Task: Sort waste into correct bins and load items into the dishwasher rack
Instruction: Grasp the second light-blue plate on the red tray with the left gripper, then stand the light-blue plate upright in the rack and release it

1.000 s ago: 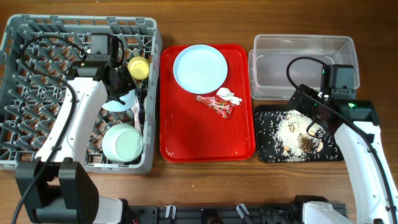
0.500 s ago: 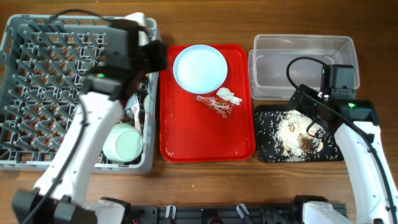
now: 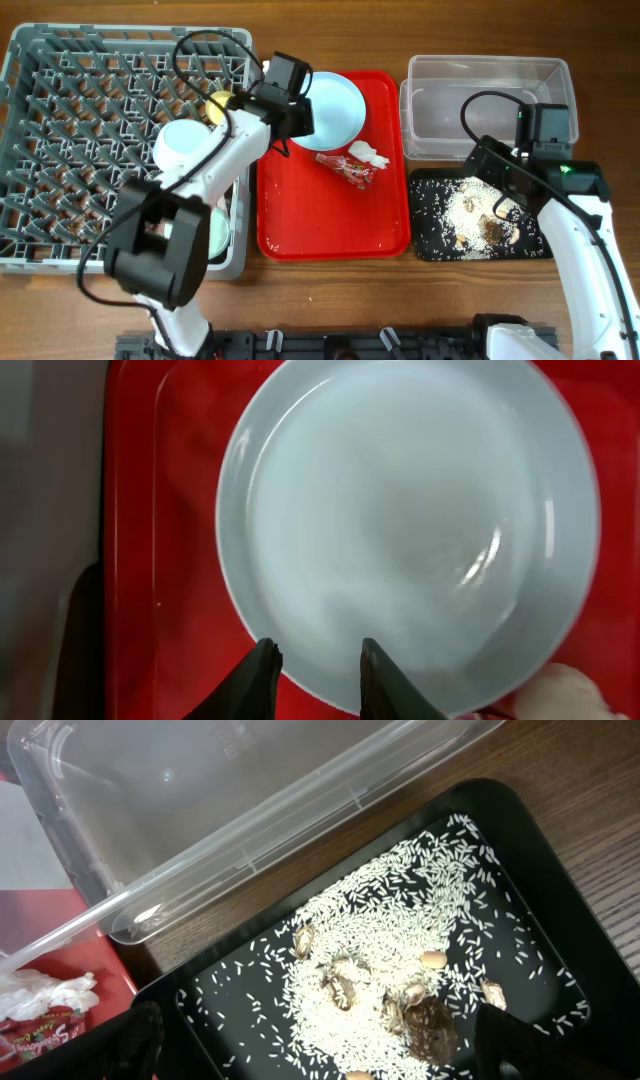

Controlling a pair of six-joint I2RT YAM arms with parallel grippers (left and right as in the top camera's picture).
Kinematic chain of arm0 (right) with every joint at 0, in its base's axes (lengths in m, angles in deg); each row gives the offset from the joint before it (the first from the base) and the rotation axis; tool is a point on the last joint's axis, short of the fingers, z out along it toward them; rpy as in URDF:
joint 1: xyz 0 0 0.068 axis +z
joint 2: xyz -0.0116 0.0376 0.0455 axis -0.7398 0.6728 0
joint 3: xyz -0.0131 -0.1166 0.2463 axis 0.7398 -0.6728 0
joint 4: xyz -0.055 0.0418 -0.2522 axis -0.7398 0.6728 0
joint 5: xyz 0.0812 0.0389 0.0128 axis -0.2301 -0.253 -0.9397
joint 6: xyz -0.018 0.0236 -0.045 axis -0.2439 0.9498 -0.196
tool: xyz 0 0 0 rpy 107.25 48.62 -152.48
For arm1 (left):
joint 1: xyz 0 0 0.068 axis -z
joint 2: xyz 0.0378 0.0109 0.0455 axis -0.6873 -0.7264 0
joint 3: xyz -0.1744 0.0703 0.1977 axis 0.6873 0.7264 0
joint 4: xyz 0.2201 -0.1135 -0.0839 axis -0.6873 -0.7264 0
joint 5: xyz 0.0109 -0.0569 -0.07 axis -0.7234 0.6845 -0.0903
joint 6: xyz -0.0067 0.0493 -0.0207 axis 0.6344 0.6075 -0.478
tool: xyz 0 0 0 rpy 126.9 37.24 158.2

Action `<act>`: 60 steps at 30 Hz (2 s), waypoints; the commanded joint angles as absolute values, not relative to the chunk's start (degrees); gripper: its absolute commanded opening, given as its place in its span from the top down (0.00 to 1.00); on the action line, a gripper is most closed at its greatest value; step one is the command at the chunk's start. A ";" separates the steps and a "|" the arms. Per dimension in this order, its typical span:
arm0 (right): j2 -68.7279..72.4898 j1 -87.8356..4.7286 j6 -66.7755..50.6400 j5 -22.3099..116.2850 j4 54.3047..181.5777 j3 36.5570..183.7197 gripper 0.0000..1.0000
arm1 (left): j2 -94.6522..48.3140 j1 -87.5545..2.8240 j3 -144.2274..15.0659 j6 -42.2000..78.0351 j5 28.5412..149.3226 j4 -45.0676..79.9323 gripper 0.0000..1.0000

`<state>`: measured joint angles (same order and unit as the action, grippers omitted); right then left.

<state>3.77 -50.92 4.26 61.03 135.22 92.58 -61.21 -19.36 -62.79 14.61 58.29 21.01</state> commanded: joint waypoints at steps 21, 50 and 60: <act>4.08 -50.96 3.67 60.92 135.09 93.14 0.00 | -63.05 -19.23 -63.93 14.93 51.23 23.67 0.96; 4.08 -50.96 3.67 60.92 135.09 93.14 0.00 | -39.42 -53.74 -63.88 70.25 28.06 45.05 0.96; 4.08 -50.96 3.67 60.94 135.09 93.14 0.00 | -52.25 -54.00 -63.82 71.92 30.09 47.17 0.96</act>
